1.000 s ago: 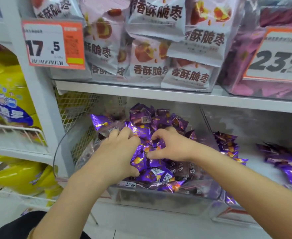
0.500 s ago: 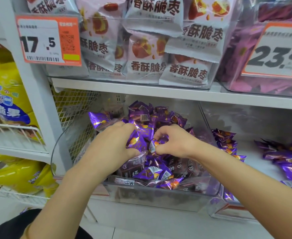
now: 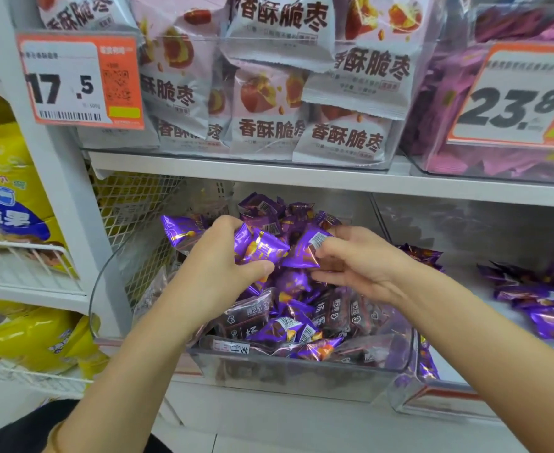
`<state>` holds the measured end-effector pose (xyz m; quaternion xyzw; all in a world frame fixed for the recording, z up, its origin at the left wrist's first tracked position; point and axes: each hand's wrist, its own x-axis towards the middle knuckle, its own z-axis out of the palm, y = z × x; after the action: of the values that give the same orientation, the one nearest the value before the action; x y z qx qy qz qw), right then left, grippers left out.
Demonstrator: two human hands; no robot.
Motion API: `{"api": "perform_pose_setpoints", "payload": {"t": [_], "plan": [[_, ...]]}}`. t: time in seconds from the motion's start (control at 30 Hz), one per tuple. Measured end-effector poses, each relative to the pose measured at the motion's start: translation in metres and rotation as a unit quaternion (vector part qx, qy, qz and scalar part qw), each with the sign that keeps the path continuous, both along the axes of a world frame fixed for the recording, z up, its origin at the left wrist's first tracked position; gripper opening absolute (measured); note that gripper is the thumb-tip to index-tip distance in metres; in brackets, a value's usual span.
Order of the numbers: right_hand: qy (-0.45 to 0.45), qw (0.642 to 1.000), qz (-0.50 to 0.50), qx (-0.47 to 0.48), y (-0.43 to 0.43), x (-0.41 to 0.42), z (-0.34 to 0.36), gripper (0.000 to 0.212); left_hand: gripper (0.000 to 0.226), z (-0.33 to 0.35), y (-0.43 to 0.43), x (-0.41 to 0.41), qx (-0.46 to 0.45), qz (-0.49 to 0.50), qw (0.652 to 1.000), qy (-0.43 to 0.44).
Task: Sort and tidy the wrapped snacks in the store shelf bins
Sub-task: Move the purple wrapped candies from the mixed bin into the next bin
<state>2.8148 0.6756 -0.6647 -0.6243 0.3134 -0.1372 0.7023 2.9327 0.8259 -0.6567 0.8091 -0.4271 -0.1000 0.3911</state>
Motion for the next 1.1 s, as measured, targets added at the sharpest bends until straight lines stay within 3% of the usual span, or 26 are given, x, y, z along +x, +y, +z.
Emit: {"api": "perform_pose_setpoints", "payload": {"t": [0.17,0.3,0.43,0.53,0.67,0.77,0.87,0.9,1.03,1.1], "plan": [[0.023,0.998,-0.002,0.050,0.002,0.000,-0.001,0.027,0.033,-0.004,-0.005,0.000,-0.022,-0.007,0.997,0.070],[-0.014,0.987,0.027,0.159,0.006,-0.002,0.000,0.033,0.031,-0.006,-0.006,0.000,-0.039,-0.020,0.993,0.114],[-0.031,0.995,0.012,0.096,0.010,-0.001,0.003,0.022,0.034,-0.008,-0.008,-0.001,-0.071,-0.004,0.987,0.147],[-0.111,0.985,0.007,0.132,0.012,-0.004,0.007,0.016,0.040,-0.008,-0.010,-0.004,-0.099,0.029,0.981,0.166],[-0.159,0.970,0.092,0.158,0.020,-0.006,0.004,0.045,0.028,-0.007,-0.014,-0.010,-0.137,0.023,0.971,0.192],[-0.132,0.981,0.086,0.115,0.027,-0.004,0.004,0.028,0.021,-0.007,-0.017,-0.013,-0.139,0.009,0.959,0.246],[-0.126,0.985,0.046,0.110,0.023,-0.002,0.004,0.012,0.024,-0.004,-0.017,-0.012,-0.153,-0.026,0.905,0.395],[-0.125,0.986,0.041,0.106,0.022,-0.003,0.005,0.011,0.027,-0.004,-0.017,-0.011,-0.149,-0.037,0.906,0.395],[-0.138,0.985,0.042,0.092,0.020,-0.005,0.007,0.045,0.035,-0.007,-0.015,-0.012,-0.155,-0.066,0.922,0.349],[-0.124,0.986,0.056,0.094,0.020,-0.007,0.009,0.050,0.037,-0.007,-0.016,-0.012,-0.170,-0.058,0.918,0.353]]}}
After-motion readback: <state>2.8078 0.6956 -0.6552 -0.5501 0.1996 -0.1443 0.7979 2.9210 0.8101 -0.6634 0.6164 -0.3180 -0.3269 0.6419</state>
